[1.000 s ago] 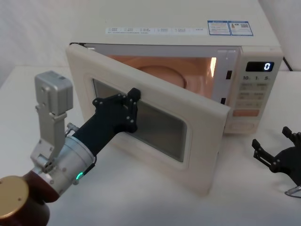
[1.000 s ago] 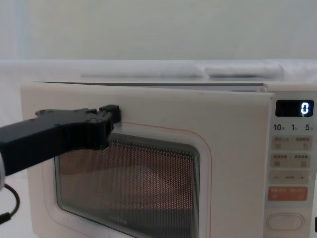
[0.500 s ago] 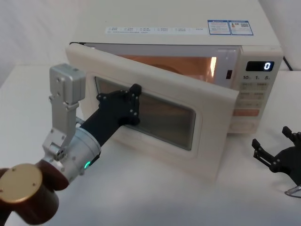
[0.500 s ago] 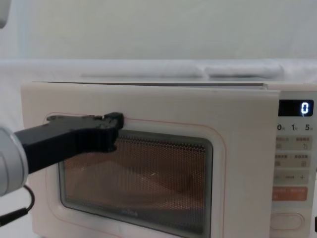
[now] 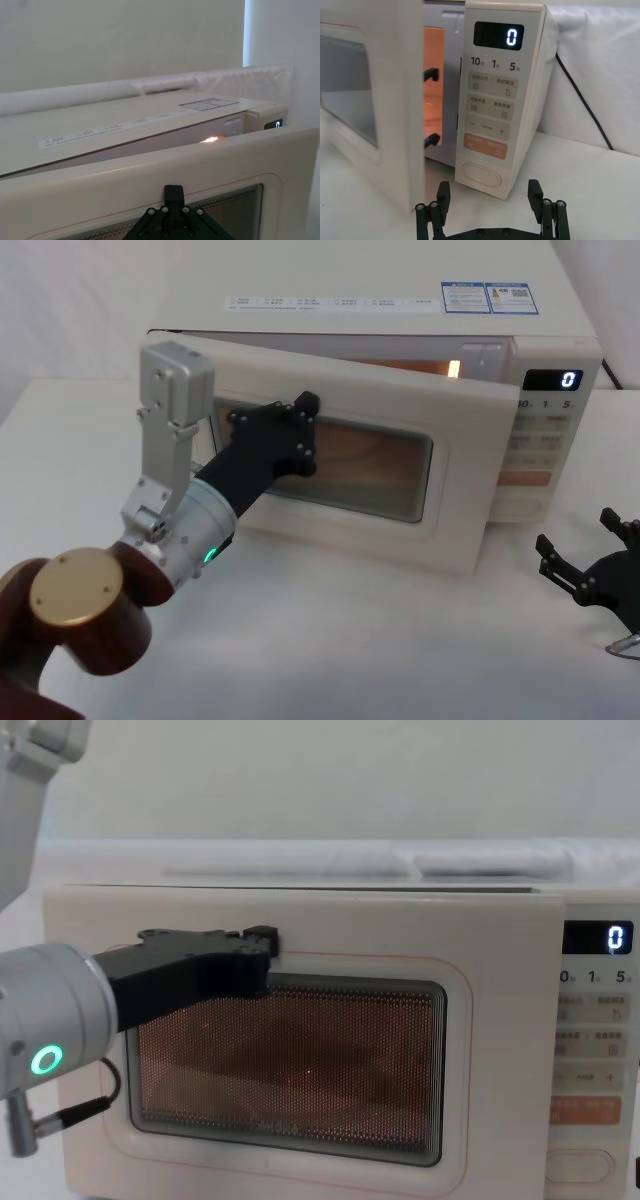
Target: Press the button to open the microwave door with one hand; close the microwave door with the other hand.
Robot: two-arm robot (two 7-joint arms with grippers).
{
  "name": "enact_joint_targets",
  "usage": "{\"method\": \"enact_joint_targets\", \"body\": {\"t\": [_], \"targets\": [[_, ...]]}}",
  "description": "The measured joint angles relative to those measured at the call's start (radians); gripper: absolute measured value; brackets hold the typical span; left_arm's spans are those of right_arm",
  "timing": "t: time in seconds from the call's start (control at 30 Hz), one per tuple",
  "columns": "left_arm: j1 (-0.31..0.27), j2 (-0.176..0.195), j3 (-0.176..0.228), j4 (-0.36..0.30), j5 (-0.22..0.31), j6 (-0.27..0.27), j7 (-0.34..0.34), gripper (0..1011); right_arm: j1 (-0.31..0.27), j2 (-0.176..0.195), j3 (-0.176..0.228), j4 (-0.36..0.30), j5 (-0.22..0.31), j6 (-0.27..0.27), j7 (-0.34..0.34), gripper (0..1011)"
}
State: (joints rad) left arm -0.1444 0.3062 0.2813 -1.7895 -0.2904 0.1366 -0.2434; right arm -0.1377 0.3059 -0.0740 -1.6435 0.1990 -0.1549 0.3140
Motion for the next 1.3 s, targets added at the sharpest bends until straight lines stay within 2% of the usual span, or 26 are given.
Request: {"method": "enact_joint_targets", "body": {"t": [0.4, 0.97, 1.3], "targets": [[-0.061, -0.036, 0.026, 0.059, 0.008, 0.004, -0.009, 0, 0.000, 0.000, 0.000, 0.000, 0.000, 0.000, 0.000, 1001], [-0.099, -0.073, 0.019, 0.108, 0.029, 0.002, 0.017, 0, 0.000, 0.000, 0.000, 0.000, 0.000, 0.000, 0.000, 1001], [-0.109, -0.083, 0.018, 0.124, 0.038, 0.000, 0.015, 0, 0.000, 0.000, 0.000, 0.000, 0.000, 0.000, 0.000, 1001]]}}
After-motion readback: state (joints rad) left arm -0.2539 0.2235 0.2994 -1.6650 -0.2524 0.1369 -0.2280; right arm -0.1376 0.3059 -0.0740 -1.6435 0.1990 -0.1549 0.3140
